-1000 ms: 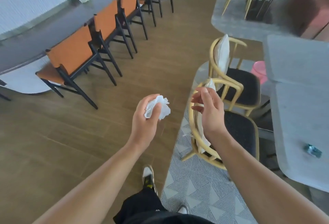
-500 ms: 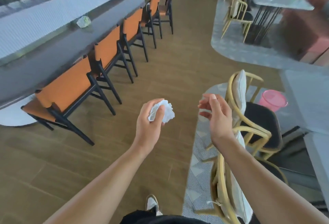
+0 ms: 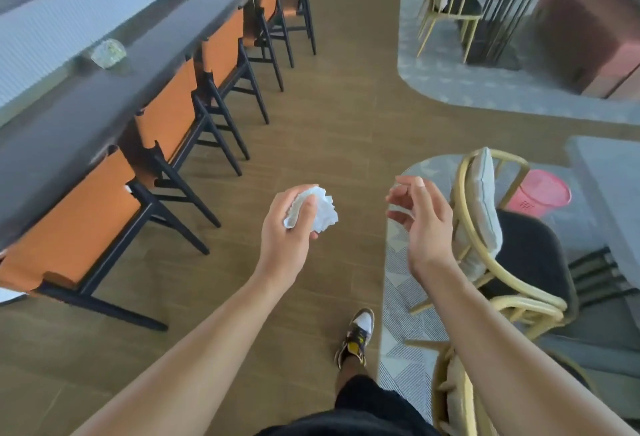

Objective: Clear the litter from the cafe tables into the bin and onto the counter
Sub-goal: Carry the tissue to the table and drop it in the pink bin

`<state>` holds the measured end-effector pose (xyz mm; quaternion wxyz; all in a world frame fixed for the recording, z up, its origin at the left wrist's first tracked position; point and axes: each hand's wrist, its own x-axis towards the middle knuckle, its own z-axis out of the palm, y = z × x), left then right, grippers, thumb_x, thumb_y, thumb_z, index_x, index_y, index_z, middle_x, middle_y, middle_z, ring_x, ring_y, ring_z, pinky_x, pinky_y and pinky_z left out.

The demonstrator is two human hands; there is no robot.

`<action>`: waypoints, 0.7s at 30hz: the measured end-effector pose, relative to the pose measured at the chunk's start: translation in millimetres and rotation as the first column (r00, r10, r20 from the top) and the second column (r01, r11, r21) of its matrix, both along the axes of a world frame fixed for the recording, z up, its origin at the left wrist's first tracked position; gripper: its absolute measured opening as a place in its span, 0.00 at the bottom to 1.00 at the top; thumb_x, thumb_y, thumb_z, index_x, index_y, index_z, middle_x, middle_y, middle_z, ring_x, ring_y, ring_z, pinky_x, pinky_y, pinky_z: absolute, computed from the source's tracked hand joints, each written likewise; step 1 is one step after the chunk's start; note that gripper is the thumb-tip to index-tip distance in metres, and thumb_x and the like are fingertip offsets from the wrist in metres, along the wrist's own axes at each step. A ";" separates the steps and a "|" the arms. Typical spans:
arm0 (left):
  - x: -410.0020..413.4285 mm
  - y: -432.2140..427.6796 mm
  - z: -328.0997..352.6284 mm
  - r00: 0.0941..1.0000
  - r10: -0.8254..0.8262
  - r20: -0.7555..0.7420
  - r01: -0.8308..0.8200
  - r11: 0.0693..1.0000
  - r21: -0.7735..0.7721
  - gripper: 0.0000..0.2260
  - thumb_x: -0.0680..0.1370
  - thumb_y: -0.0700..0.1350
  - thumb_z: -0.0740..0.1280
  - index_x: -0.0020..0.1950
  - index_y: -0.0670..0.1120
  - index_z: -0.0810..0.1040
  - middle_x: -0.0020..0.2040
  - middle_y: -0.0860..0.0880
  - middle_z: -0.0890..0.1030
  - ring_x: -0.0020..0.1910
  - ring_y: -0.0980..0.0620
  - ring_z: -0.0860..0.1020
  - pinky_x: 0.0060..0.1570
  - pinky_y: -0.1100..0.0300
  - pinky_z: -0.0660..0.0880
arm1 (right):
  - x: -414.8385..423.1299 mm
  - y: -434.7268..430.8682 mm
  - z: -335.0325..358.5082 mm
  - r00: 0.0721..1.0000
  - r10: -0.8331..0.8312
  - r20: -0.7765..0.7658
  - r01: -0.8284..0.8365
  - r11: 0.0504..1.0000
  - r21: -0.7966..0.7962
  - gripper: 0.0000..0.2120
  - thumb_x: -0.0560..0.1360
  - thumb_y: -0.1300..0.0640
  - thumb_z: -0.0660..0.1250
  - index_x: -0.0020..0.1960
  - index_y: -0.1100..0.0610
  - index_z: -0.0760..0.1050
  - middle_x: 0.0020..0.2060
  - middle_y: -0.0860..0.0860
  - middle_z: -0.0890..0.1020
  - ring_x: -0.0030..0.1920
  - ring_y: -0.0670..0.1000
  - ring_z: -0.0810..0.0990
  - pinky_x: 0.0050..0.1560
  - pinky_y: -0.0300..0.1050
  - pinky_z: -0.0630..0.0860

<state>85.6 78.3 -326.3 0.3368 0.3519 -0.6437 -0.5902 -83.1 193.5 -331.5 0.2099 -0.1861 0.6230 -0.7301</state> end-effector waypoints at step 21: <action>-343.9 -263.5 14.9 0.991 -0.121 -0.059 0.122 0.993 0.005 0.13 0.84 0.53 0.63 0.64 0.52 0.83 0.64 0.46 0.82 0.48 0.49 0.80 0.39 0.67 0.76 | -325.6 -241.4 9.2 0.996 -0.043 -0.076 0.044 0.999 0.018 0.13 0.75 0.37 0.65 0.48 0.41 0.86 0.47 0.45 0.86 0.55 0.46 0.83 0.54 0.45 0.81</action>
